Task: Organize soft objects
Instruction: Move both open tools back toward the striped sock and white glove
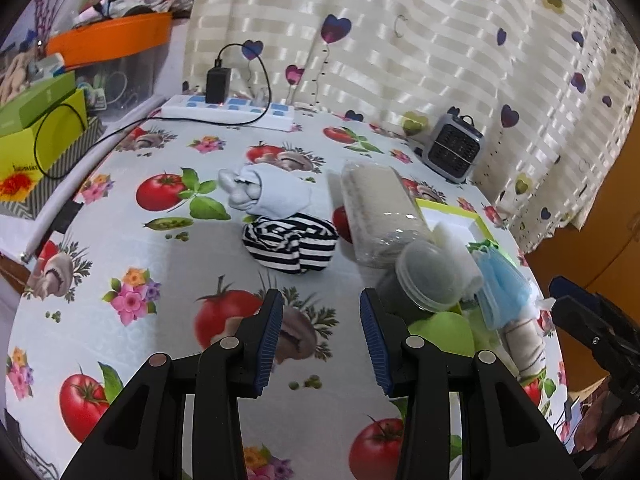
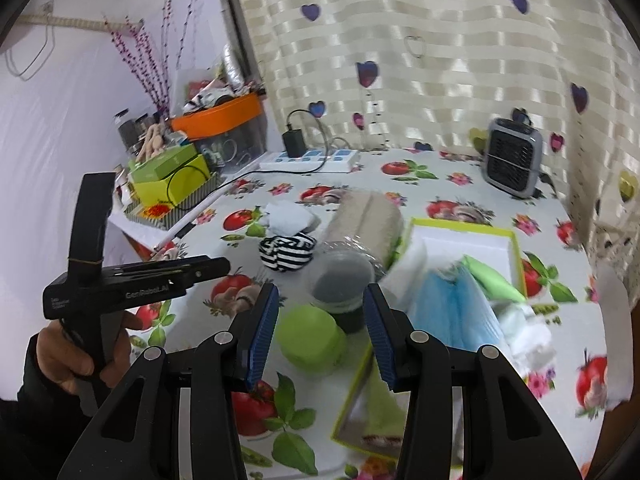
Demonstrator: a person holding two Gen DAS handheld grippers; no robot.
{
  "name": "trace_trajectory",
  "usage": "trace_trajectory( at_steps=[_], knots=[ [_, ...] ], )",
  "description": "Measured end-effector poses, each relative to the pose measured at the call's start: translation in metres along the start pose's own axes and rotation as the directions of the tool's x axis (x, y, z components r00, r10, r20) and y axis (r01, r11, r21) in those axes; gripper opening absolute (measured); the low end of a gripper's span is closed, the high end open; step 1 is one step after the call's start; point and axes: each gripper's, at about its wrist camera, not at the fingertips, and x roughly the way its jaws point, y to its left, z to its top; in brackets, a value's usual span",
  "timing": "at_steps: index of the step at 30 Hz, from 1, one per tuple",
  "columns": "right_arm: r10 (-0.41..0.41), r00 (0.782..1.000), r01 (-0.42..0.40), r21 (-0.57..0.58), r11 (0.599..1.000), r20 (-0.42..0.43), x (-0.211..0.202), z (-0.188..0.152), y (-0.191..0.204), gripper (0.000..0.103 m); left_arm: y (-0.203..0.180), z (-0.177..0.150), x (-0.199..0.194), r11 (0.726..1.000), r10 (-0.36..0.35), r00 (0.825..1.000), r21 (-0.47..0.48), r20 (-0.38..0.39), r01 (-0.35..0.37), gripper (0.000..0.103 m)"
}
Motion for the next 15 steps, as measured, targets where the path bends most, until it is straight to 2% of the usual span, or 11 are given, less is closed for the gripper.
trace_trajectory(
  at_steps=[4, 15],
  knots=[
    [0.016, 1.0, -0.016, -0.031, 0.999, -0.004, 0.011, 0.013, 0.007, 0.045, 0.008, 0.005, 0.009, 1.0, -0.001, 1.0, -0.012, -0.005, 0.001, 0.041],
    [0.013, 1.0, -0.015, -0.054, 0.998, -0.027, 0.036, 0.03, 0.008, 0.045, 0.026, 0.03, 0.07, 1.0, 0.003, 0.998, -0.025, -0.06, -0.004, 0.047]
  ],
)
